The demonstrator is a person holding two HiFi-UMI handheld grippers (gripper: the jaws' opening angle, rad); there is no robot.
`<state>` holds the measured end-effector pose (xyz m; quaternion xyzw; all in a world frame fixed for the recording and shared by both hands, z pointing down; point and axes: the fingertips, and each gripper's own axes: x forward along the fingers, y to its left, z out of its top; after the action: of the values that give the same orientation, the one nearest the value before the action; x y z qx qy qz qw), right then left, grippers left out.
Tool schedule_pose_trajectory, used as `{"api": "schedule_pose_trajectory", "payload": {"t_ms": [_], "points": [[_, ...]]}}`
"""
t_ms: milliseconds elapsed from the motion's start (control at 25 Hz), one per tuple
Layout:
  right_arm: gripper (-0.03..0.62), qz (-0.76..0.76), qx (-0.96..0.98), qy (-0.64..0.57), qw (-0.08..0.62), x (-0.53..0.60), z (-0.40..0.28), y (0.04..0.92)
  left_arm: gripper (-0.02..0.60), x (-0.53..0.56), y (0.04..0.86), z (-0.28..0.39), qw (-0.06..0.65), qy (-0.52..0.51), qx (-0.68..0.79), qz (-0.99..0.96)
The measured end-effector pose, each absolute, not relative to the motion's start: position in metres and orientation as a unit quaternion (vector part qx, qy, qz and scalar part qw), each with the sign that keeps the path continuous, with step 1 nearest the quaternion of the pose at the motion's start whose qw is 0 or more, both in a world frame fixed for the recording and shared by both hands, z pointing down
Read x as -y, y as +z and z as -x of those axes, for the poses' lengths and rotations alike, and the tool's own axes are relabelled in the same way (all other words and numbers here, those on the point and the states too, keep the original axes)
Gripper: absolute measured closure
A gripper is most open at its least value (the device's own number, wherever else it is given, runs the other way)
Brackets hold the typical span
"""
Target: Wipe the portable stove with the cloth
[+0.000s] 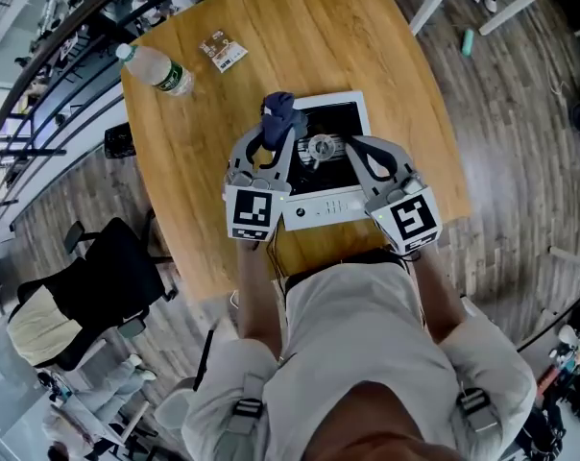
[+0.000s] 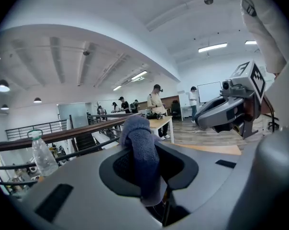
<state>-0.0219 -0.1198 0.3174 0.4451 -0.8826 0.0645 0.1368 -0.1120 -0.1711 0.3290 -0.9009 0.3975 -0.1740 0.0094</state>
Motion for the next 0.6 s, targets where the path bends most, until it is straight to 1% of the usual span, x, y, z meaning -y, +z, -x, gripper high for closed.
{"api": "schedule_pose_trajectory", "payload": {"t_ms": [160, 280, 600], "points": [[0.574, -0.445, 0.883, 0.035, 0.144, 0.107, 0.026, 0.304, 0.485, 0.150, 0.308, 0.136, 0.015, -0.153, -0.422, 0.894], [0.574, -0.448, 0.883, 0.025, 0.136, 0.095, 0.031, 0.294, 0.485, 0.129, 0.296, 0.148, 0.020, -0.149, -0.428, 0.891], [0.574, -0.445, 0.886, 0.024, 0.126, 0.073, 0.040, 0.285, 0.486, 0.092, 0.290, 0.164, 0.016, -0.146, -0.433, 0.889]]}}
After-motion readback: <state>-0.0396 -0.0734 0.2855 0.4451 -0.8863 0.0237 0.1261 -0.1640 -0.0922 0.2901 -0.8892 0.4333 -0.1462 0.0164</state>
